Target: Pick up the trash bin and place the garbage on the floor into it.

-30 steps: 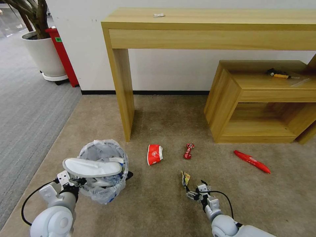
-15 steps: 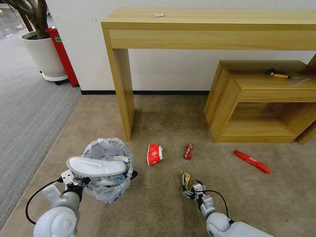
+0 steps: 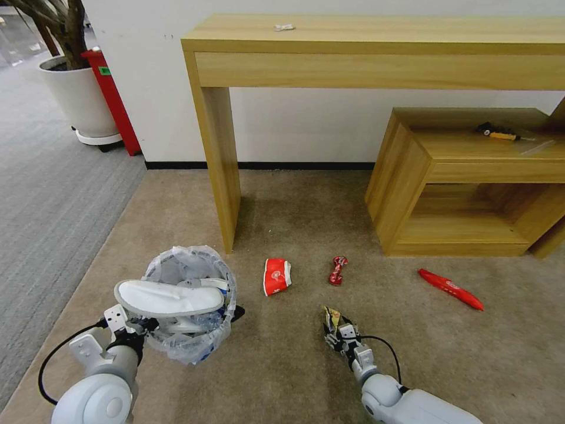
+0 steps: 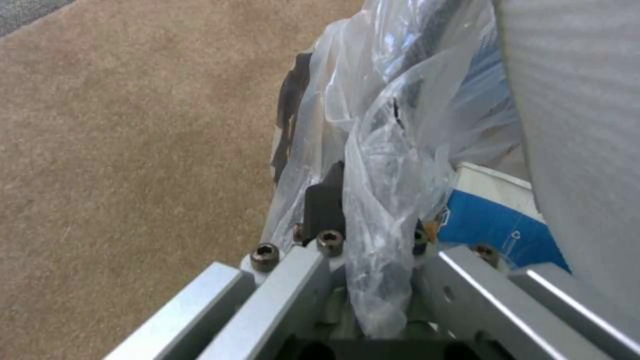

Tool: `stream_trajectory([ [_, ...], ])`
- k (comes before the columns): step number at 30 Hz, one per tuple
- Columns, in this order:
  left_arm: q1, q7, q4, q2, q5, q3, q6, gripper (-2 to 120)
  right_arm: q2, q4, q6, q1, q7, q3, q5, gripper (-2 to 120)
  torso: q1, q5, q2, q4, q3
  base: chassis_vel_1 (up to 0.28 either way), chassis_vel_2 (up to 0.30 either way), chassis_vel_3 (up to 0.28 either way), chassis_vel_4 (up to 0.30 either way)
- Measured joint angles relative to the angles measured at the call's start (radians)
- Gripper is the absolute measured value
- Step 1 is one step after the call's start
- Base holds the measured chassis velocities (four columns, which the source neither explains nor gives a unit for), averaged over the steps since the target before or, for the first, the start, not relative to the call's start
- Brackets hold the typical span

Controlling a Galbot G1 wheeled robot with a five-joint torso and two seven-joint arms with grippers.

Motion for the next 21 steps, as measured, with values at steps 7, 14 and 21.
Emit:
stream_trajectory([
  [7, 0.006, 0.004, -0.001, 0.0, 0.003, -0.008, -0.004, 0, -0.005, 0.001, 0.026, -0.016, -0.012, 0.008, -0.024, 24, 0.0, -0.0003, 0.0, 0.0, 0.0, 0.0, 0.0, 0.0, 0.0],
  [14, 0.01, 0.005, -0.001, -0.006, 0.007, -0.008, -0.005, 0, -0.018, -0.002, 0.055, -0.031, -0.035, 0.022, -0.04, 0, 0.0, -0.0001, 0.0, 0.0, 0.0, 0.0, 0.0, 0.0, 0.0],
  [21, 0.009, 0.01, 0.018, -0.015, 0.025, -0.007, -0.005, 0, -0.043, 0.015, 0.15, -0.04, -0.117, 0.057, -0.041, 0, 0.0, -0.0002, 0.0, 0.0, 0.0, 0.0, 0.0, 0.0, 0.0],
])
